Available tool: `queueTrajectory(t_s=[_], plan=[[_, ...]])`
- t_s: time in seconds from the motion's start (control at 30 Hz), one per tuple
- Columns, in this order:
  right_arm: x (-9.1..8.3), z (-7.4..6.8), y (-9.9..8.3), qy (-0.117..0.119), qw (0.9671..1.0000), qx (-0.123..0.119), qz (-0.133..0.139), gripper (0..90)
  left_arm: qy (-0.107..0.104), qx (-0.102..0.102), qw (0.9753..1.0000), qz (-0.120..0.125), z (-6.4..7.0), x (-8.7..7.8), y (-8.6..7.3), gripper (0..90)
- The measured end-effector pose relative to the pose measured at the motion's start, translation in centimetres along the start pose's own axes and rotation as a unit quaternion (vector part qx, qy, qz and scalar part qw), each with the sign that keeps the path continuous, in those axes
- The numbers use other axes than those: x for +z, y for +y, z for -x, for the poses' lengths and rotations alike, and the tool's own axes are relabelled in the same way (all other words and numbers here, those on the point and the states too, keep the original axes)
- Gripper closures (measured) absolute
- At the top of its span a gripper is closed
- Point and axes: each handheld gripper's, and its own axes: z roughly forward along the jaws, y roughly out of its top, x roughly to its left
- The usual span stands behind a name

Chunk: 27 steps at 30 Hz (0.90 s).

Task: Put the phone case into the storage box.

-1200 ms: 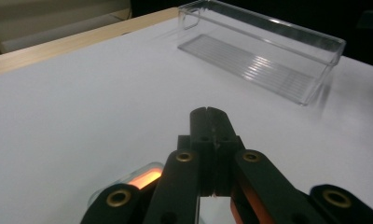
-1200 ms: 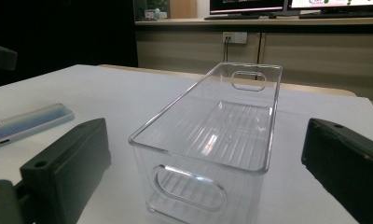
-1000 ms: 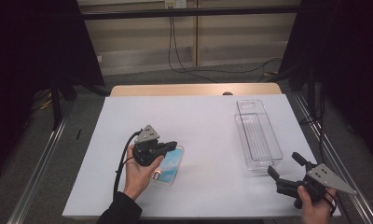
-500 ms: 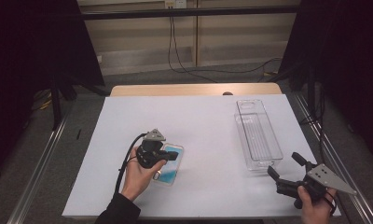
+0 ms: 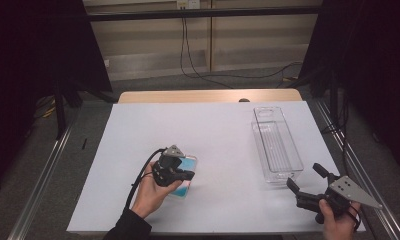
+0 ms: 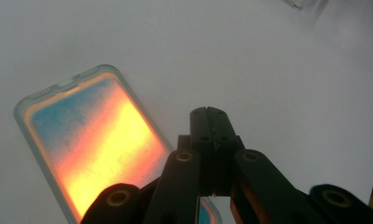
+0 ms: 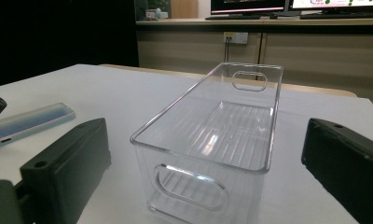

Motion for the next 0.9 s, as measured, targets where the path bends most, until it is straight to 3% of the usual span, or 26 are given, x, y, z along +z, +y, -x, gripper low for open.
queueTrajectory(t_s=[0.33,0.73,0.9], plan=[[0.0,0.0,0.0,0.001,1.0000,0.000,0.000,0.4,-0.015,0.017,0.9987,-0.046,1.0,1.7,-1.2,90.0],[0.0,-0.1,0.0,0.002,1.0000,0.000,0.000,0.5,-0.023,0.013,0.9975,-0.065,1.2,2.8,-2.0,90.0],[0.0,-0.1,0.0,0.001,1.0000,0.001,0.000,0.4,-0.026,0.025,0.9973,-0.064,1.1,2.8,-2.1,90.0]])
